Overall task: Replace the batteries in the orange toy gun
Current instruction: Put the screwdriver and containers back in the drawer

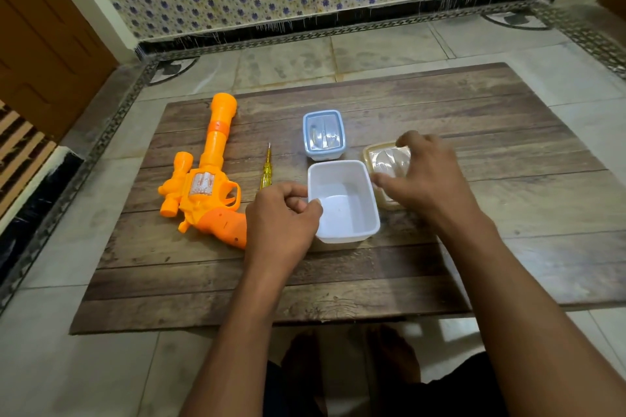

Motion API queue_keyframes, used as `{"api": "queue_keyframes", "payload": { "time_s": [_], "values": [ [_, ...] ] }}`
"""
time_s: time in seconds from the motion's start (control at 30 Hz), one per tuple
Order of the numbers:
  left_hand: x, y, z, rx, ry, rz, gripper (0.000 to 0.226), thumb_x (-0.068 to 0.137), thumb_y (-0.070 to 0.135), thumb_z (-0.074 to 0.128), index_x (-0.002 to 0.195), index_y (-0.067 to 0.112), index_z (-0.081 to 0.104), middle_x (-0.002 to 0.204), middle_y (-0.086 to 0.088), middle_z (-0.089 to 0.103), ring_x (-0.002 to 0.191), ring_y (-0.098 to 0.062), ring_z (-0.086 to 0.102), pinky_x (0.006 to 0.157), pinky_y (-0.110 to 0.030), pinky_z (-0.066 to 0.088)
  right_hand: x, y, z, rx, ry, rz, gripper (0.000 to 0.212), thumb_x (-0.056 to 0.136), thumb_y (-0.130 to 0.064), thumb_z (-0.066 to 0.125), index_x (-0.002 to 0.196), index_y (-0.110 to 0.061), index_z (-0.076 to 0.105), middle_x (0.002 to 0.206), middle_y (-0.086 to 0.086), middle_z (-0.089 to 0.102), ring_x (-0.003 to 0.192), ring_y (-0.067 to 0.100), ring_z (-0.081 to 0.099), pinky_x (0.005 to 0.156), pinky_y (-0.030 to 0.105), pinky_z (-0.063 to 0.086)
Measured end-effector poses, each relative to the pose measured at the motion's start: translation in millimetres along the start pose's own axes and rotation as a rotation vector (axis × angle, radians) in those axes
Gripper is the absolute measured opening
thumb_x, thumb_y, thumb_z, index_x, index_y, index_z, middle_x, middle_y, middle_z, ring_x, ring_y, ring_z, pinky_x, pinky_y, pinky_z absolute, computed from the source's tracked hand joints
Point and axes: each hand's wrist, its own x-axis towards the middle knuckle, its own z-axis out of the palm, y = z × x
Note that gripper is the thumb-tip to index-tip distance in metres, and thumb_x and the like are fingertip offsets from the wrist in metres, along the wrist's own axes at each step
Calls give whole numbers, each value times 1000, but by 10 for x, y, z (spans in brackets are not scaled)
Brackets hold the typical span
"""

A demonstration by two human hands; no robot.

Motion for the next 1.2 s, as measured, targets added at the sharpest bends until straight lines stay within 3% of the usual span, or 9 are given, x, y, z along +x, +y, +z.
{"api": "queue_keyframes", "payload": {
  "time_s": [0.1, 0.17, 0.27, 0.47, 0.57, 0.77, 0.93, 1.13, 1.2],
  "values": [
    [10, 12, -19, 31, 30, 5, 7, 86, 12, 76, 90, 17, 78, 53, 11, 57, 50, 1, 53, 53, -9, 39, -11, -46, 64, -114, -59, 23, 82, 73, -63, 73, 140, -21, 50, 137, 16, 54, 129, 42, 48, 101, 53, 45],
    [10, 20, -19, 46, 34, 9, 7, 85, 12, 76, 89, 18, 78, 53, 11, 57, 49, 2, 52, 52, -7, 38, 6, -71, 67, -123, -30, 32, 78, 70, -60, 74, 132, -18, 52, 127, 18, 59, 120, 43, 53, 95, 51, 48],
    [-8, 26, -8, 54, 12, 11, 6, 87, 13, 76, 90, 18, 77, 54, 11, 58, 49, 2, 52, 51, -9, 39, 1, -101, 18, -60, 52, 58, 79, 57, -52, 74, 122, -12, 54, 109, 18, 66, 106, 44, 60, 86, 47, 55],
    [-34, 104, 127, 0, -43, 23, 16, 93, 17, 75, 78, 18, 69, 51, 8, 59, 42, -9, 57, 49, -23, 48, -123, -180, -244, 278, 238, 81, 82, 61, -58, 80, 130, -17, 63, 111, 9, 71, 104, 29, 67, 81, 44, 62],
    [-58, 184, 220, -30, -88, 20, 13, 99, 15, 68, 87, 13, 72, 48, 12, 60, 37, -4, 59, 41, -15, 43, -223, -246, -241, 270, 195, 23, 80, 63, -56, 84, 130, -18, 63, 109, 4, 69, 100, 23, 67, 78, 41, 62],
    [-51, 239, 295, -97, -126, -2, 19, 105, 16, 59, 97, 9, 74, 66, 0, 72, 45, -13, 68, 48, -26, 54, -250, -280, -169, 176, 118, -8, 82, 60, -63, 87, 126, -18, 67, 119, 6, 71, 110, 22, 65, 79, 29, 47],
    [-26, 234, 327, -184, -124, -43, 28, 109, 24, 53, 96, 8, 73, 67, -3, 71, 49, -19, 70, 61, -53, 64, -211, -232, -132, 199, 125, 0, 64, 68, -47, 91, 119, -14, 71, 111, 5, 72, 103, 24, 68, 83, 37, 57],
    [-36, 264, 315, -144, -120, -40, 13, 100, 22, 69, 95, 12, 72, 60, 3, 71, 48, -13, 70, 58, -35, 62, -113, -146, -36, 190, 86, 70, 43, 75, -46, 87, 94, -9, 77, 80, 6, 71, 86, 26, 68, 57, 27, 41],
    [-38, 268, 326, -130, -132, -69, 17, 99, 27, 67, 90, 14, 75, 64, 3, 73, 53, -15, 72, 60, -36, 62, -115, -124, -12, 229, 46, 91, 38, 76, -45, 85, 84, -8, 77, 68, 7, 68, 71, 22, 68, 51, 32, 50]
  ]
}}
